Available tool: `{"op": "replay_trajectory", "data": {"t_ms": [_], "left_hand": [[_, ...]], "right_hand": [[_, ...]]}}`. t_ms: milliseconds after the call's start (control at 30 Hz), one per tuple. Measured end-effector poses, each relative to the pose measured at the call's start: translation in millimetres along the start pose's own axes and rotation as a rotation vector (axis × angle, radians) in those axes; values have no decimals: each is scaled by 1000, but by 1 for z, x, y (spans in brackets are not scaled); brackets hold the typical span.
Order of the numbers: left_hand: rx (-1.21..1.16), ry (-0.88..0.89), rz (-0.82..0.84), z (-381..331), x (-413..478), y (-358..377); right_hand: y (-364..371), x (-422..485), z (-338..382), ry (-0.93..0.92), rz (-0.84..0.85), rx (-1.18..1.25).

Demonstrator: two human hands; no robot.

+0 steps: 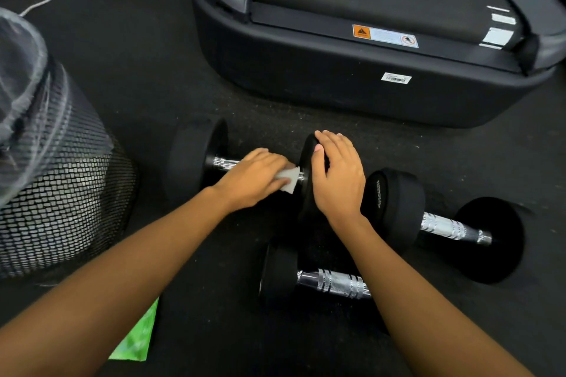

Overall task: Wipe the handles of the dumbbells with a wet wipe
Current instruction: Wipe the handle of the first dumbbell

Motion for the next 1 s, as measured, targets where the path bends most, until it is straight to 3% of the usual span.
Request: {"op": "replay_trajectory", "data": {"t_ms": [300,633,1000], "left_hand": [[131,81,-205,-29,5,0],[231,163,-180,-23,-8,-4],[136,141,-182,-4,-13,-7]], "right_hand": [[-1,1,0,7,19,-8],[0,0,0,14,22,-15],[0,0,0,2,-7,3]]}}
Point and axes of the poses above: each hand's wrist, its own x-axis towards the middle knuckle, its own y-axis out of the palm, z = x × y, the point moved 6 cm from there along x, towards the middle knuckle, and after that the axes turned 4 degrees about -x, right-handed, at the moved point
